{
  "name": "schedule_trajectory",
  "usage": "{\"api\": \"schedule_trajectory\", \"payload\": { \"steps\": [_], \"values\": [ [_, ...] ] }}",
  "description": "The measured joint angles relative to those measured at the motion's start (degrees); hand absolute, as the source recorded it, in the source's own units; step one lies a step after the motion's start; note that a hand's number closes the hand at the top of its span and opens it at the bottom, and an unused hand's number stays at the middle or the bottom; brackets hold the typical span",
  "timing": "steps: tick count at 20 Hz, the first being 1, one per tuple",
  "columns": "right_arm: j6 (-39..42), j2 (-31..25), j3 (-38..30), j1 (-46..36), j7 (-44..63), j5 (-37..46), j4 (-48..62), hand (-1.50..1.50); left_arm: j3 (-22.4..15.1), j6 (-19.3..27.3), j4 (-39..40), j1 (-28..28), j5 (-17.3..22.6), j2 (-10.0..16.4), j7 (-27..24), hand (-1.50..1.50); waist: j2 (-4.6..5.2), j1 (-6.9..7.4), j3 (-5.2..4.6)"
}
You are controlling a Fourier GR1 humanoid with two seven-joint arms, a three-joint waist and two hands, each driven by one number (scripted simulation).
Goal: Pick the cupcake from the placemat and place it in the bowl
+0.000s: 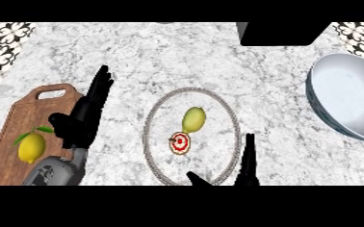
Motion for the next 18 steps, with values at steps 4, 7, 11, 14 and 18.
{"api": "schedule_trajectory", "payload": {
  "steps": [4,7,11,14,18],
  "values": [
    [5.7,0.0,1.1,-1.1,11.5,5.4,-2.0,-1.50,0.1,-0.5,0.6,0.4,-0.1,-0.4,-0.9,0.00,0.00,0.26,0.07],
    [9.9,0.0,3.4,-3.2,20.3,10.3,-4.0,-1.50,0.1,-0.5,0.9,0.2,-0.2,-0.7,-0.6,0.00,-0.09,0.40,0.14],
    [15.3,-0.3,6.9,-7.2,27.2,16.7,-6.4,-1.50,0.8,-1.4,1.3,-0.4,0.0,-0.8,-0.4,0.00,-0.17,0.62,0.28],
    [16.4,-0.5,9.9,-8.2,30.1,20.3,-7.2,-1.50,0.9,-1.5,0.6,-0.3,-0.3,-0.7,0.4,0.00,-0.26,0.74,0.36],
    [15.6,-0.8,12.0,-9.7,31.6,23.0,-8.1,-1.50,0.6,-1.2,0.2,0.2,-1.1,-1.4,0.6,0.00,-0.27,0.85,0.43]
  ]
}}
